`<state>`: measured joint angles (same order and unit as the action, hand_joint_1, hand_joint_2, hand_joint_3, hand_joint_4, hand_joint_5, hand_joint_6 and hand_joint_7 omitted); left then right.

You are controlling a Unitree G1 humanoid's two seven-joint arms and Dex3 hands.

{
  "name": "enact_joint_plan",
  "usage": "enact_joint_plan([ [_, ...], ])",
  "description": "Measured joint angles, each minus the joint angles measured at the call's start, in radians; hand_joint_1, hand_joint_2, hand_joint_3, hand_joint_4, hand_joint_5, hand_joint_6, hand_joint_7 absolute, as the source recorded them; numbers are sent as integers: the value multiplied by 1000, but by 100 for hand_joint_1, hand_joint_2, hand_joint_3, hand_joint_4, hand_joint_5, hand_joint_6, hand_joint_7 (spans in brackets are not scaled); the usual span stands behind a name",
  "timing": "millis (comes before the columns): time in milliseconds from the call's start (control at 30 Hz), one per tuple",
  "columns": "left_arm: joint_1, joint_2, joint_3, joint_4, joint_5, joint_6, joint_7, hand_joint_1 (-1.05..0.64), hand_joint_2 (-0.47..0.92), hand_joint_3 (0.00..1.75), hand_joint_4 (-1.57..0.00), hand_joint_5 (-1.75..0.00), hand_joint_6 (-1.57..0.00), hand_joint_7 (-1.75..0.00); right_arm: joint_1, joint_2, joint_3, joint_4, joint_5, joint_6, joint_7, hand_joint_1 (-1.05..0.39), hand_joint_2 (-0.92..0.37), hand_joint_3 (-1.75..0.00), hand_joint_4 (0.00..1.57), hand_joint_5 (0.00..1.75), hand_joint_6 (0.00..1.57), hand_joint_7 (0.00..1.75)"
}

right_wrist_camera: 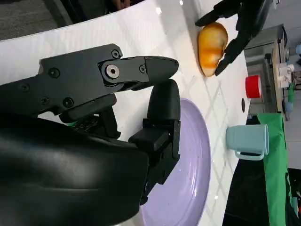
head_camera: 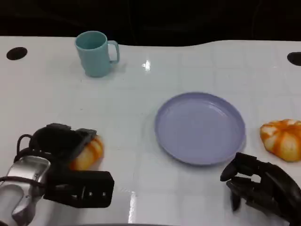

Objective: Grasp the bread from the table and place it into the plate.

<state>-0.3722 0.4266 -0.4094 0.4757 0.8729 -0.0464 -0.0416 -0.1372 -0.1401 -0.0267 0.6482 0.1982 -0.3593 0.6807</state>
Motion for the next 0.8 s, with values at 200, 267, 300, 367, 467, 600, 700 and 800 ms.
enact_joint_plan([
  [200,4,-5,5,60,-63,-95,157,-20,55,122,-78,-173,-63,-166,0,0,0,-1,-1,-3,1,-49,-92,-28,65,175,65,139],
  [267,4,-5,3,60,-72,-108,167,-20,54,126,-77,-174,-59,-173,0,0,0,-1,-1,-3,1,-49,-92,-28,65,175,65,139],
  [300,5,-5,3,59,-75,-113,169,-20,54,128,-77,-175,-58,-174,0,0,0,-1,-1,-2,1,-49,-92,-28,65,175,65,139],
  [367,8,-4,3,58,-76,-126,179,-20,53,129,-77,-175,-58,-174,0,0,0,-1,-1,-2,1,-49,-92,-28,65,175,65,139],
  [467,18,-1,2,38,-73,-132,191,-18,47,136,-73,-175,-55,-175,-1,0,0,-1,-1,-2,1,-50,-92,-27,66,175,66,139],
  [600,24,5,3,-25,-65,-124,194,-18,44,143,-75,-175,-56,-169,-3,0,0,5,-2,-7,0,-49,-92,-27,66,175,66,139],
  [700,22,4,3,-52,-69,-118,193,-20,46,134,-74,-175,-54,-172,-4,0,1,6,-2,-8,-1,-51,-92,-27,66,175,66,139],
  [800,7,4,3,-55,-71,-124,193,-23,54,113,-71,-175,-50,-174,-5,0,1,13,-5,-22,-2,-51,-92,-27,66,175,66,138],
])
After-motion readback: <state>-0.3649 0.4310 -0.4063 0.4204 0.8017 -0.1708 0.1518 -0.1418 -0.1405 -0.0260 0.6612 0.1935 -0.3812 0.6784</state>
